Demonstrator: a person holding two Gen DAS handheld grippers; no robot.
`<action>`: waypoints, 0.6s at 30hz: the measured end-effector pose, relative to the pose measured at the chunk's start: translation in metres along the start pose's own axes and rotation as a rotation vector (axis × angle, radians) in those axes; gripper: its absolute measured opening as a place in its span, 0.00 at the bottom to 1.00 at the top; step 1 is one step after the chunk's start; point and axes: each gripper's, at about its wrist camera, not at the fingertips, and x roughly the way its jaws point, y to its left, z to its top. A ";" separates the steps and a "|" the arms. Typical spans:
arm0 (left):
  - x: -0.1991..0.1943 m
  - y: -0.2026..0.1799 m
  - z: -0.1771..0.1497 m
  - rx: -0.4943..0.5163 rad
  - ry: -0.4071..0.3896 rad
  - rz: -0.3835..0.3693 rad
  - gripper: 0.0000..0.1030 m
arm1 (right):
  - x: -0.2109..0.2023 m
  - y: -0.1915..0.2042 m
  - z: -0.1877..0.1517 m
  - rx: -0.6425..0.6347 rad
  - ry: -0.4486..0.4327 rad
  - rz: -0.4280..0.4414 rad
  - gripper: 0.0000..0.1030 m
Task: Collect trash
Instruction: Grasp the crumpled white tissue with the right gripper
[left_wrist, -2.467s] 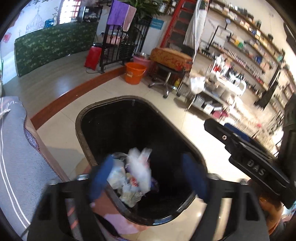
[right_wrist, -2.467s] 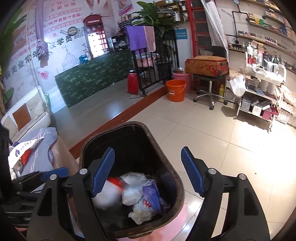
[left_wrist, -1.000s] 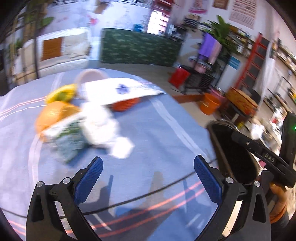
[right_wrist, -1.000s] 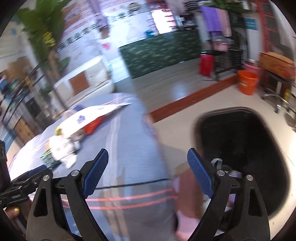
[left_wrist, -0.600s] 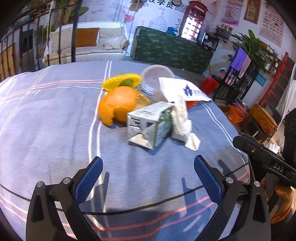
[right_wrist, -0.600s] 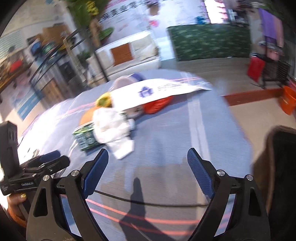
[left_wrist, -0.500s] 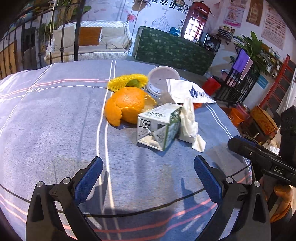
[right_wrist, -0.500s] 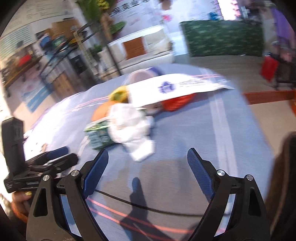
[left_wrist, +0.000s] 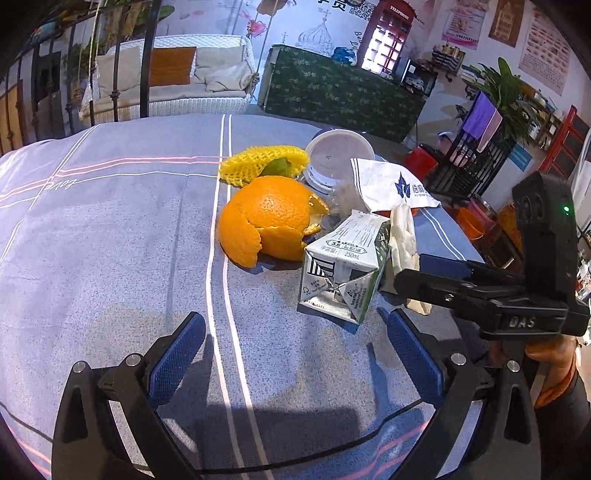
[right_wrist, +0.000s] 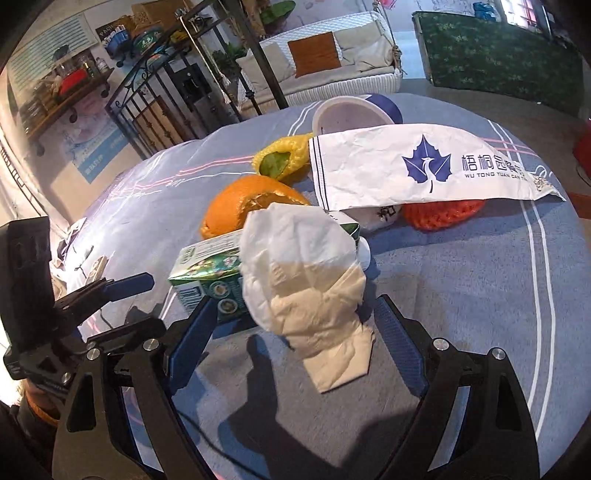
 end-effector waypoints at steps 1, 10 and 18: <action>0.001 0.000 0.001 0.003 0.001 -0.001 0.94 | 0.001 0.000 0.000 0.000 0.000 -0.004 0.82; 0.007 0.001 0.011 0.010 0.007 -0.008 0.94 | 0.002 0.014 -0.006 -0.068 0.010 -0.031 0.20; 0.014 -0.025 0.029 0.156 0.035 -0.041 0.94 | -0.037 0.004 -0.021 -0.067 -0.065 -0.127 0.18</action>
